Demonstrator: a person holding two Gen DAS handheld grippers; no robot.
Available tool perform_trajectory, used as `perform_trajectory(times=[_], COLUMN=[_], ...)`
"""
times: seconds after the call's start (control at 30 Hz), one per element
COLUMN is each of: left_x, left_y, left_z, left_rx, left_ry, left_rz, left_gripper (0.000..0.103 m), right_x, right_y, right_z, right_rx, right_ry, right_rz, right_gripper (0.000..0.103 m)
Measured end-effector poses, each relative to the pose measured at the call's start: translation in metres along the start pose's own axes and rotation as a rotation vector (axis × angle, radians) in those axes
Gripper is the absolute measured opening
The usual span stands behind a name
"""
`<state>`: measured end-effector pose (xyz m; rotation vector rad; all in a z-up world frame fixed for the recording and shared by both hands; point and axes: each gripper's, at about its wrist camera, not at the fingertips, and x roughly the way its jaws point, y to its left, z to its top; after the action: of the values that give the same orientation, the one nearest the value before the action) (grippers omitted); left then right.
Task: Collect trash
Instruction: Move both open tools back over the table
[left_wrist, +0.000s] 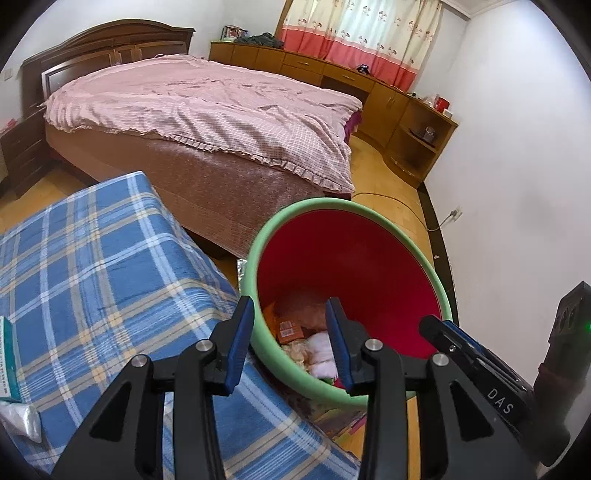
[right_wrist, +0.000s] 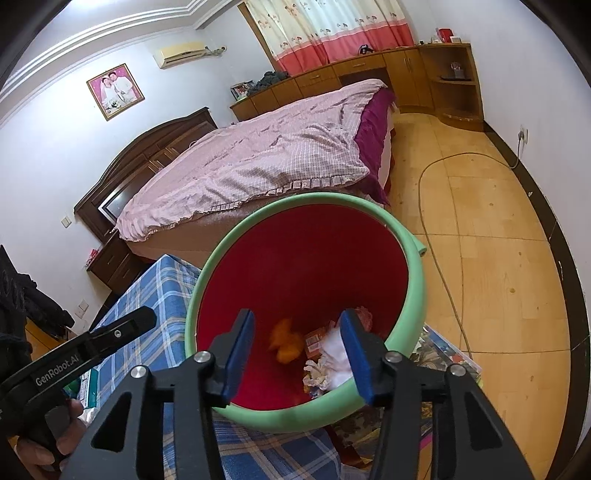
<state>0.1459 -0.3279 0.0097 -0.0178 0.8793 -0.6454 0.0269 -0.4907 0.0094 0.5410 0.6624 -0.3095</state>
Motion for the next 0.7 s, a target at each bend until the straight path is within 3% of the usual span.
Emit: perform_trajectory(times=[0.43, 0.7], left_x=[-0.045, -0.083], left_y=[0.028, 0.059], left_z=[-0.006, -0.017], left_rx=[-0.045, -0.089], left_ry=[-0.052, -0.089], left_rz=[0.068, 0.137], left_gripper=[0.040, 0.040], right_x=[-0.020, -0.031], right_y=[0.015, 0.038], right_z=[-0.005, -0.019], right_rx=[-0.013, -0.028], right_ry=[-0.019, -0.001], right_rz=[0.029, 0.068], right_gripper=[0.064, 0.065])
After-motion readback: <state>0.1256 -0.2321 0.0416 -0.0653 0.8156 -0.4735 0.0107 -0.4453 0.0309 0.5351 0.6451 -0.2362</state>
